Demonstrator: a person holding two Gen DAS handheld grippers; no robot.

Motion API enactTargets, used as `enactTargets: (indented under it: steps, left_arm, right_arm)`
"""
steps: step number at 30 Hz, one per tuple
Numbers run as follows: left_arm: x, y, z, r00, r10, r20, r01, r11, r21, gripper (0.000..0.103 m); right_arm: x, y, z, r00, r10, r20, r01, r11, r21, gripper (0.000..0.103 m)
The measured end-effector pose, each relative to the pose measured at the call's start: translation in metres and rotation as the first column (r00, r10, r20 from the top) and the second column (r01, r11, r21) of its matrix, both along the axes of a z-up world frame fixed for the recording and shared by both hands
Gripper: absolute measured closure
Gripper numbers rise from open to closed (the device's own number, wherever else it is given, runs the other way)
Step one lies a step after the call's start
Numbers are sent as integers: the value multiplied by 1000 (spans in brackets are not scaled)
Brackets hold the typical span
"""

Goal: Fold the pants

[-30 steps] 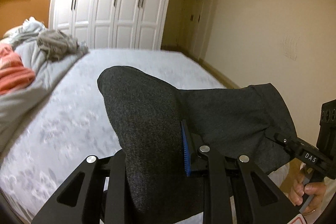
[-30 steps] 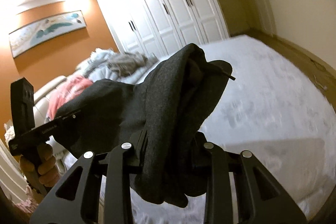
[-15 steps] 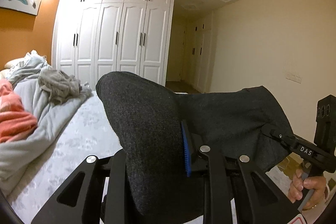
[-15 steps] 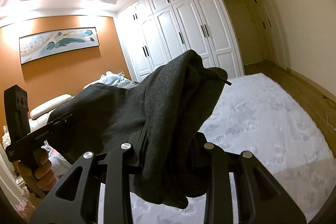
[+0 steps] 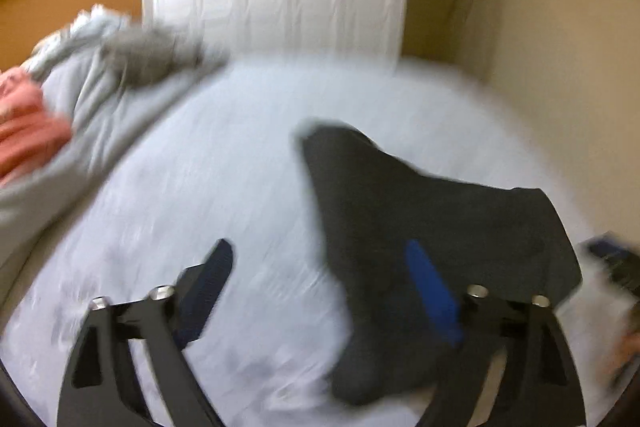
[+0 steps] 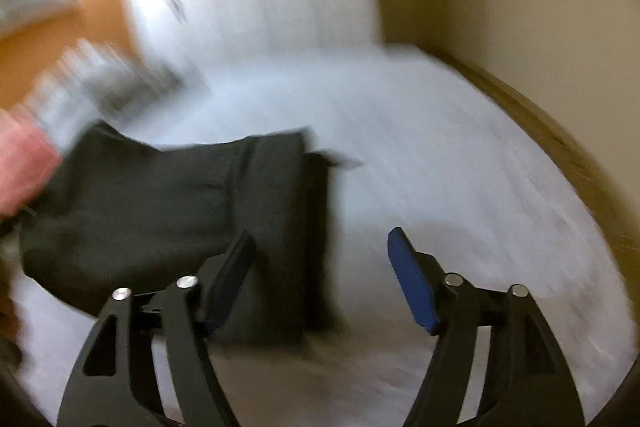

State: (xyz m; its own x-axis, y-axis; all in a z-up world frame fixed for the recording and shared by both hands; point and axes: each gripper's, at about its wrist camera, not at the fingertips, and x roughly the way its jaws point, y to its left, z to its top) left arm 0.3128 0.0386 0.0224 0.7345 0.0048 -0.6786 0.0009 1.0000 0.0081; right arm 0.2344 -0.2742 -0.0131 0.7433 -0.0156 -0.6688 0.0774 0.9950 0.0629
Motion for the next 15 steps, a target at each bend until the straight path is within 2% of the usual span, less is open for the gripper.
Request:
enactTargets:
  steps: [1,2,4,6,7,8,10,13,15]
  left_arm:
    - [6,6,-35,995,3,-100,0,999,33,49]
    - [7,9,-49,991,-1,-135,6,999,33,50]
    - [2,14,-62,990,-1,-138,3,1000,13,50]
    - [0,8,-52,996,-7,-94,8,1000,9,50]
    - [-1,1,-42,998,-6,-70,7,1000,16,48]
    - [1,-6,-35,998,-10,-57,10,1000,12,48]
    - [0,-23,-25,998,-21,-61,22,1000,7,47]
    - [6,-41,-22,997,-37,-61,39,999,23,47]
    - [11,-45,-25,997,-38,-62,40,998,40,47]
  right_arm:
    - [0,-10,-29,997,-14,-75,13,1000,-7,53]
    - [-5,-16,-41,996,-16,-86,17,1000,12,60]
    - [-19,-18,-46,998,14,-64,-12,999,39,71]
    - [-24,-3,-31,997,67,-28,-67,998,13,73]
    - [-22,10,-20,994,109,-9,-109,994,16,80]
    - [-17,19,-14,991,132,-4,-132,991,17,82]
    - [-6,36,-2,986,165,14,-166,986,34,83]
    - [14,50,-3,986,166,23,-167,985,47,83]
    - [27,53,-10,991,131,8,-131,989,63,83]
